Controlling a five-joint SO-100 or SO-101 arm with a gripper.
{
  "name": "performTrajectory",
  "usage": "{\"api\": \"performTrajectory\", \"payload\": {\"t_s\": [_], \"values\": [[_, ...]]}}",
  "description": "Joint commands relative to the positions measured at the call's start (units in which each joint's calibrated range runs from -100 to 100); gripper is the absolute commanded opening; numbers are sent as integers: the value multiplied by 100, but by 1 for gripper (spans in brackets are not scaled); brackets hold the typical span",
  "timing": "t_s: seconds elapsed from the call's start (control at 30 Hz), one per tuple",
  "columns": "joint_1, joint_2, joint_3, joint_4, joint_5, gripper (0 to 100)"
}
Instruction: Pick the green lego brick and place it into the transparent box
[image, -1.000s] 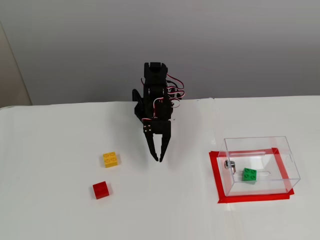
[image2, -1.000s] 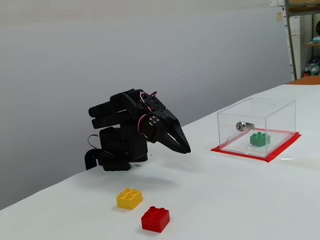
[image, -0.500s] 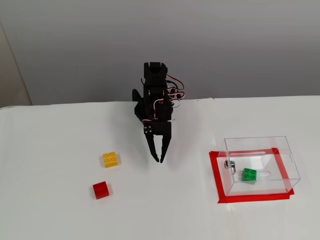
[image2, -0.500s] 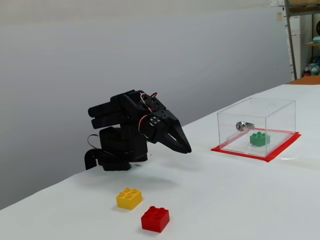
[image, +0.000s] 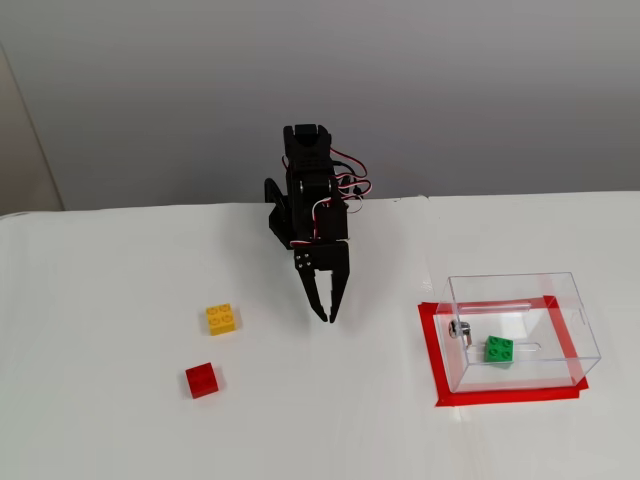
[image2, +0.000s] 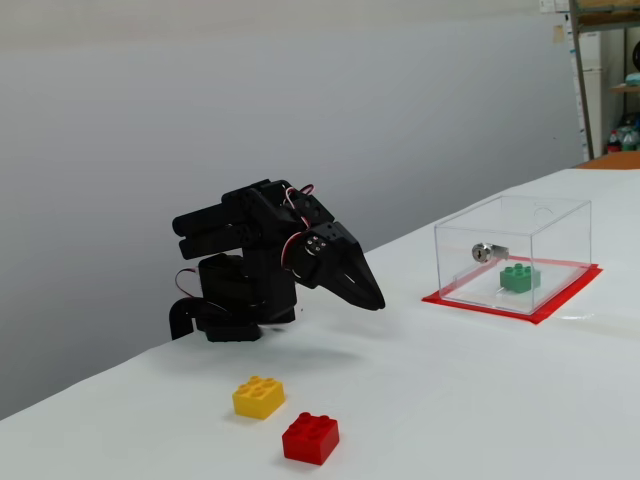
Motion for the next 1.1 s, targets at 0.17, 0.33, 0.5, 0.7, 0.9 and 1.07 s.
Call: {"api": "performTrajectory", "payload": {"t_s": [0.17, 0.33, 0.5, 0.7, 0.9, 1.07], "values": [[188, -59, -302, 1075, 18, 1], [188, -59, -474, 1667, -8, 1], [180, -51, -492, 1667, 13, 1], [188, -51, -492, 1667, 13, 1], [188, -51, -492, 1667, 13, 1], [188, -51, -492, 1667, 13, 1]]}}
